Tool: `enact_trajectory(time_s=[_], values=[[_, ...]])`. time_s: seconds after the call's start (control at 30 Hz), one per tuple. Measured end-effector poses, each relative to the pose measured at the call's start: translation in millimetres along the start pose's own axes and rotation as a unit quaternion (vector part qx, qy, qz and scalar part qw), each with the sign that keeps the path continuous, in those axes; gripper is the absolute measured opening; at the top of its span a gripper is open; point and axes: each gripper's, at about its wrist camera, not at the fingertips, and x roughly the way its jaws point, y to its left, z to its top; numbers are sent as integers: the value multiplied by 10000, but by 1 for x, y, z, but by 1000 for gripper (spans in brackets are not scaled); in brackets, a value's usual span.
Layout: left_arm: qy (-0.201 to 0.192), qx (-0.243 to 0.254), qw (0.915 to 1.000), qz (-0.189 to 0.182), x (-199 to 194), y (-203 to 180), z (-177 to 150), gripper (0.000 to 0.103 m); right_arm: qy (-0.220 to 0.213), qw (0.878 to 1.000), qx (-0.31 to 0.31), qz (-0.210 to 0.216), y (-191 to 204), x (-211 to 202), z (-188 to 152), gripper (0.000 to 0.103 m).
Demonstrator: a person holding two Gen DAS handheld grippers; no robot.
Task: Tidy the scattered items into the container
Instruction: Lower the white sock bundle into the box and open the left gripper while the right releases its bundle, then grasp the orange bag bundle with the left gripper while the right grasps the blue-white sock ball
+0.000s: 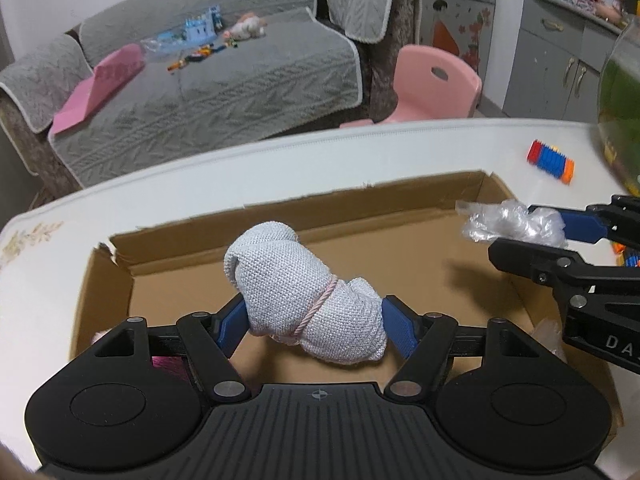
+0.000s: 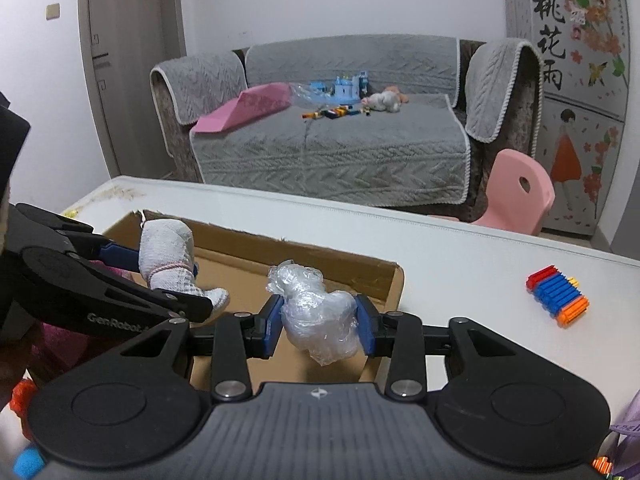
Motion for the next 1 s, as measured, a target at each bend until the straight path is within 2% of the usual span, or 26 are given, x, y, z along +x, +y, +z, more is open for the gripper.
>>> enact_trajectory(time_s=[0.17,0.23,0.3,0.43,0.53,0.67,0.83,0.9,1.0], values=[[21,-23,10000,21,4,0,-3,80,49,10000,-16,-25,0,4,-3,37],[7,-20,10000,43,2,0,-3,81,40,10000,-30,-48,0,5,-3,43],[-8,-17,10000,64,-1,0,-3,82,6,10000,-56,-76,1,4,-3,53],[-72,-124,9999,6,-14,4,-5,82,-135,9998,-85,-92,1,-6,1,55],[-314,-208,9992,-128,-43,8,-7,82,-323,9993,-131,-106,2,-22,5,64],[-801,-232,9964,-180,-101,18,-19,88,-620,9978,-225,-54,7,-50,10,70],[-1208,-337,9921,-29,-168,36,-58,91,-925,9947,-433,146,18,-85,5,75],[-1276,-408,9910,22,-184,40,-78,96,-1038,9929,-506,294,23,-98,-2,80],[-1242,-476,9907,277,-193,46,-108,97,-1134,9885,-708,708,34,-113,-14,81]])
